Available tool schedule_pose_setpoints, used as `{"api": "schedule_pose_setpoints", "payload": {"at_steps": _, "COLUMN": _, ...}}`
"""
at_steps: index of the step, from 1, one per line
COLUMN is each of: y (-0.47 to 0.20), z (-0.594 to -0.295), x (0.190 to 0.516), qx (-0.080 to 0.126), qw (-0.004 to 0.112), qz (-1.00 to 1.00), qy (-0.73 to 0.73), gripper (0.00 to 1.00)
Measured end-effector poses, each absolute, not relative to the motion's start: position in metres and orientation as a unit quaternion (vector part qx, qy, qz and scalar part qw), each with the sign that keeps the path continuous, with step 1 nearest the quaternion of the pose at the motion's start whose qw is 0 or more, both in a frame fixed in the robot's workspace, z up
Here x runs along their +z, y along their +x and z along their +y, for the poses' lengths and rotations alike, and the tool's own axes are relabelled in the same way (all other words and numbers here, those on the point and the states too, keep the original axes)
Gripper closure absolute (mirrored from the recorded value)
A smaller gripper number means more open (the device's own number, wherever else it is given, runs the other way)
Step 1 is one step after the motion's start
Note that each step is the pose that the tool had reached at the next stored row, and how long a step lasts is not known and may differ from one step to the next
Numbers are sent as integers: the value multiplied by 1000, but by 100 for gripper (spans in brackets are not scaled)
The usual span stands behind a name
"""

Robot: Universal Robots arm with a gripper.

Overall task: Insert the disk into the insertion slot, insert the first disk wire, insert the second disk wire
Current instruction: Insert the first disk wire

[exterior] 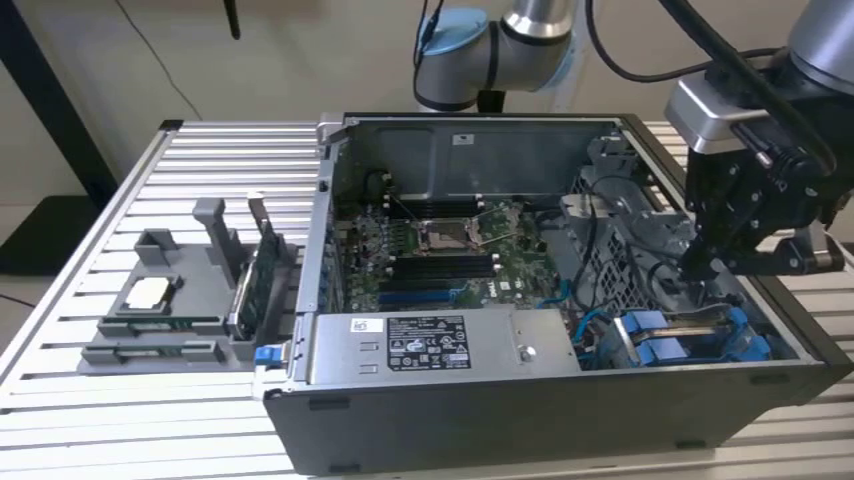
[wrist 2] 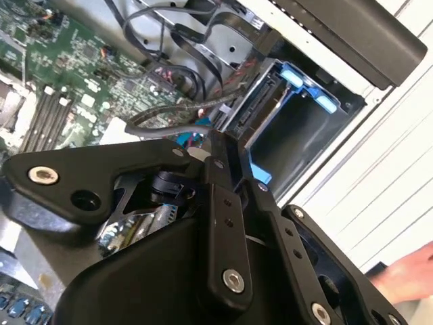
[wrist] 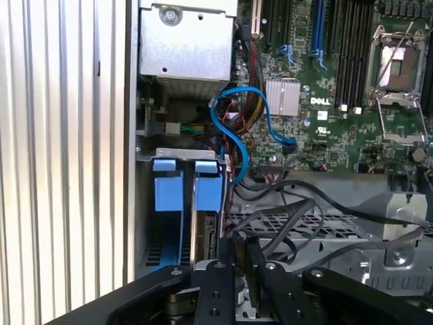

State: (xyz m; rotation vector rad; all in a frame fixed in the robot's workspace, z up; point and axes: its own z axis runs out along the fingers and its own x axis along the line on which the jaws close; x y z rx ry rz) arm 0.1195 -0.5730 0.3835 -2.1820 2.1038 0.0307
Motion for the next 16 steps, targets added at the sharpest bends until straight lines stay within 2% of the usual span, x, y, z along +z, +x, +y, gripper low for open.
{"api": "schedule_pose_setpoints", "payload": {"at_steps": 8, "y": 120, "z": -573, "x": 382, "qx": -24, "qw": 20, "qz": 693, "qy": -721, "gripper": 81}}
{"api": "schedule_pose_setpoints", "payload": {"at_steps": 14, "y": 120, "z": -573, "x": 382, "qx": -25, "qw": 19, "qz": 693, "qy": -721, "gripper": 81}}
{"api": "schedule_pose_setpoints", "payload": {"at_steps": 16, "y": 120, "z": -573, "x": 382, "qx": -29, "qw": 15, "qz": 692, "qy": -721, "gripper": 81}}
